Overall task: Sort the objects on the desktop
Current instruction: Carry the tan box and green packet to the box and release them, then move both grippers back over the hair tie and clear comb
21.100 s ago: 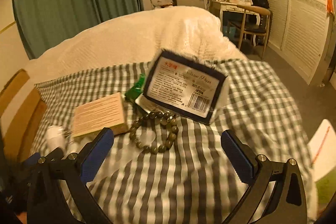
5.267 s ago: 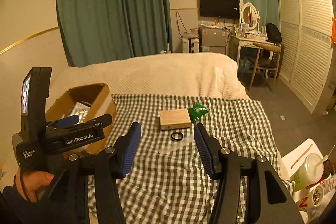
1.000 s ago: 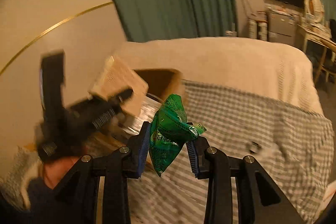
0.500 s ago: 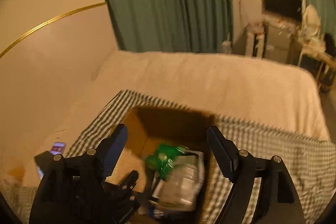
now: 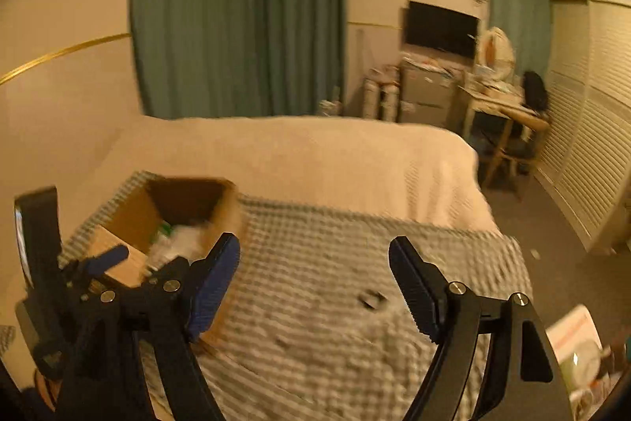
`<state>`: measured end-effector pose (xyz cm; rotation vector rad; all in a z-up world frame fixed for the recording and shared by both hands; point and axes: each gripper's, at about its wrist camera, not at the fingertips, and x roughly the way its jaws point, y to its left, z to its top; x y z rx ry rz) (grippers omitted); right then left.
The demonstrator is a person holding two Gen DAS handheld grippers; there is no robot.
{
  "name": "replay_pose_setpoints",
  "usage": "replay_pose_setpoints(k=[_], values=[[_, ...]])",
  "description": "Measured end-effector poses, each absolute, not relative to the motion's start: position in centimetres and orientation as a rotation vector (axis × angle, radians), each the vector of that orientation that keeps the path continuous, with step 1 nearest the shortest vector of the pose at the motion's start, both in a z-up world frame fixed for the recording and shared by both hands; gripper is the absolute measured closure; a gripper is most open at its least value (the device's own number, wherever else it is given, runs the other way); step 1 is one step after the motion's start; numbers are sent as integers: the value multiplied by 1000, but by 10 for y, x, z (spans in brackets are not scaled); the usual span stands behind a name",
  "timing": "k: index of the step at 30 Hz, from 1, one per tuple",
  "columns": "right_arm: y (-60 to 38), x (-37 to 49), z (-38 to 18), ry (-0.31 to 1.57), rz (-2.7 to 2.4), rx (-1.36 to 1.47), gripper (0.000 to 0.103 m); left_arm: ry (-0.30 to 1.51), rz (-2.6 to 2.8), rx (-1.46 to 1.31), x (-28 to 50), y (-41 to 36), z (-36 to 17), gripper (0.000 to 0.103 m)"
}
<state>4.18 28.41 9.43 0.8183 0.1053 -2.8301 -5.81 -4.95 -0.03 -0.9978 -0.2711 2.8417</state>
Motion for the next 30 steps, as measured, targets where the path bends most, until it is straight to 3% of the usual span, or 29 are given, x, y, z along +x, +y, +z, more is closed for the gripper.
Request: replay_pose_setpoints(k=[14, 24, 28, 30], values=[[428, -18, -52, -254, -2848, 1064, 25, -136, 2699, -1198, -111, 68, -116, 5], [453, -109, -100, -183, -2789, 944, 25, 7, 2619, -1257, -168, 112, -173, 5], [483, -122, -135, -316, -2756, 1018, 25, 129, 2565, -1298, -178, 125, -186, 9], [487, -126, -145, -337, -2737, 1045, 25, 204, 2532, -1284, -177, 133, -185, 20]])
